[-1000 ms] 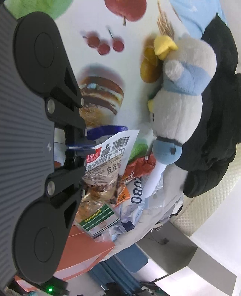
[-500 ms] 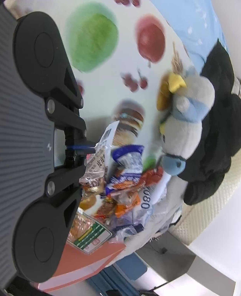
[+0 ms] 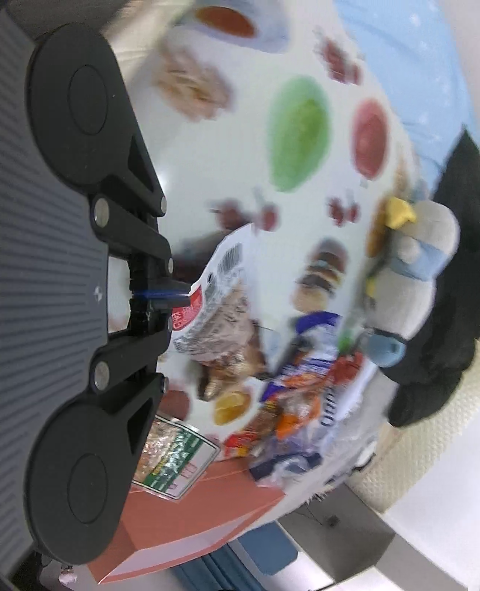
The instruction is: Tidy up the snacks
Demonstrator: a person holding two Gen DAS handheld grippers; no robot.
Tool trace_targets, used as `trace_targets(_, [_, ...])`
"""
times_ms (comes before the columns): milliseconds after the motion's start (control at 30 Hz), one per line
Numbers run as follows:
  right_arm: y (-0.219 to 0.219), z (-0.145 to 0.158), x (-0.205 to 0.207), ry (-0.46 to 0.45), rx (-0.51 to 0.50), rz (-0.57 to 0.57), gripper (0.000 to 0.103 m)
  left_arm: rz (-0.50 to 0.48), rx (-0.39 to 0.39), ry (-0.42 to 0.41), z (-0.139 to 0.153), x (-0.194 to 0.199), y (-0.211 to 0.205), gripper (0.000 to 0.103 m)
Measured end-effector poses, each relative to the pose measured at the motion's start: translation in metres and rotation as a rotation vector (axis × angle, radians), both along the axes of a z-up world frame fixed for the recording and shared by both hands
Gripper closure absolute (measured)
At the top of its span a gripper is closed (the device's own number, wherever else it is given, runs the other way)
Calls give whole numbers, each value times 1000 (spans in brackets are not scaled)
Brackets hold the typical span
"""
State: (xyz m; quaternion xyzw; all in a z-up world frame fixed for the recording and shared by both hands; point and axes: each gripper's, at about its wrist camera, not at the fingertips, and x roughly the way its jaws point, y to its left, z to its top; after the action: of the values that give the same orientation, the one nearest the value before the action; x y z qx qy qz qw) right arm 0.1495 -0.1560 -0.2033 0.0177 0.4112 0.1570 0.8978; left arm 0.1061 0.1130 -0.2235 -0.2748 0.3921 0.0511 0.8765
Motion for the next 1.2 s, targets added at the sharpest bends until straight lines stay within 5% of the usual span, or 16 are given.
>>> trace_targets(367, [-21,8,-24,21,-32,10,69,-102,-99,13,17,-29,-41,103])
trace_targets(533, [-32,5,-31,77,16,-22,64,-156,-44,-19,30,-33,-47,103])
trace_targets(667, [-35,8,-37,78,22,-67,22,-218,17,-23,35,-27,-45,102])
trace_targets(733, [-38,10,-39,66,57,-104,17,-245,63,-8,35,-21,-45,101])
trace_targets(833, [-36,11,-39,81,95,-126,16,-292,133,-1,36,-10,-44,89])
trace_targets(900, [-31,10,-39,74,94,-138,15,-319,182,-8,36,-3,-44,69])
trace_targets(1033, [-19,11,-41,16,79,-180,16,-423,296,-20,37,18,-50,63])
trace_targets(1200, [-6,5,-33,-5,64,-218,16,-511,420,-59,34,43,-59,40])
